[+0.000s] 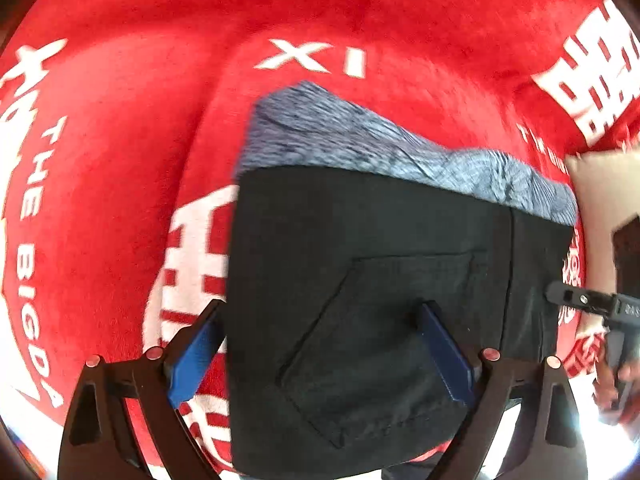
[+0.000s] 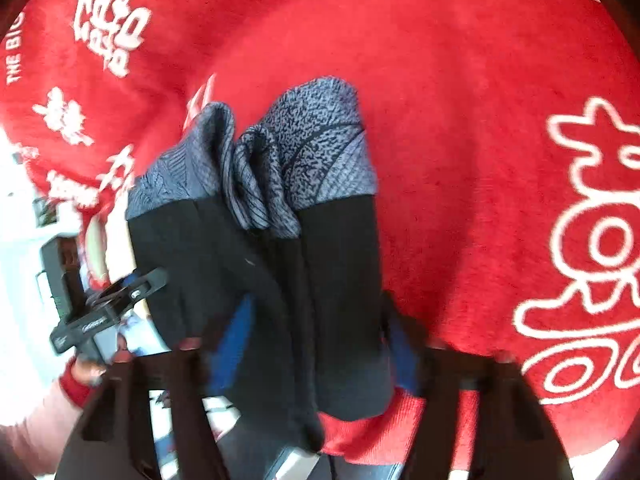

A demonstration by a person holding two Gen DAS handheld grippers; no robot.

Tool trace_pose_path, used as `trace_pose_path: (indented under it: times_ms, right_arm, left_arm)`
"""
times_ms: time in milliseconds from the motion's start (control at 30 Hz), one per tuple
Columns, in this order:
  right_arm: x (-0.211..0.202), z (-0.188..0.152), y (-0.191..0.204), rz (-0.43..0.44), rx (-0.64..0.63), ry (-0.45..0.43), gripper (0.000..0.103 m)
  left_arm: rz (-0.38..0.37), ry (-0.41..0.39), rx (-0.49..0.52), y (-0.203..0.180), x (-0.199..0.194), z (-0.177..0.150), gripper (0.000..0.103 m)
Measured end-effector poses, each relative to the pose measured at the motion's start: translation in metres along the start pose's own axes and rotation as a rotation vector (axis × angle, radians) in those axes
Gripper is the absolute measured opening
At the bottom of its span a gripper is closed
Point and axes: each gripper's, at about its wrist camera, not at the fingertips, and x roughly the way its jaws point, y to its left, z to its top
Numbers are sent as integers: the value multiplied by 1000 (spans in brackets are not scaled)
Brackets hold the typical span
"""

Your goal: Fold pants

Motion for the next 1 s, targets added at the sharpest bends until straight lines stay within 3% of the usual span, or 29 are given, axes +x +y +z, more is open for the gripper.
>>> trace_pose_path:
  times_ms: [100, 133, 200, 300, 400, 433, 500, 533, 700, 767, 833, 900, 1000]
  right_arm:
    - [-23, -3, 7, -139, -21, -65, 68]
    - [-32, -3, 11, -165, -27, -88, 47]
    - [-48, -1, 21, -156, -34, -129, 21]
    - [-54, 3, 43, -142, -109, -171, 20]
    - [-31, 9, 62, -170, -200, -128, 20]
    - [-19, 11, 66, -214, -219, -112, 20]
    - [3, 16, 60, -288, -226, -80, 20]
    - [6, 18, 57, -279, -214, -82, 20]
    - [1, 21, 51, -257, -212, -81, 21]
    - [-7, 18, 52, -252, -197, -77, 27]
    - [-18, 10, 49, -259, -171, -75, 50]
    - [-32, -2, 52, -254, -151, -84, 62]
    - [-40, -25, 65, -268, -159, -65, 72]
  left_arm:
    - [81, -69, -16, 7, -26, 0, 96]
    - [80, -95, -24, 11, -37, 1, 96]
    - [53, -151, -28, 10, -60, 5, 96]
    - [16, -192, 25, -6, -70, 17, 96]
    - [25, -161, 76, -20, -48, 25, 96]
    - [35, -142, 83, -28, -33, 30, 96]
    - [105, -103, 80, -34, -6, 34, 96]
    - [112, -113, 68, -32, 1, 34, 102]
    - [115, -93, 33, -30, -1, 36, 103]
    - [157, -88, 51, -35, -11, 31, 103]
    - [167, -105, 64, -41, -27, 22, 103]
    - [179, -109, 75, -47, -44, 10, 103]
    - [176, -109, 63, -55, -64, -7, 103]
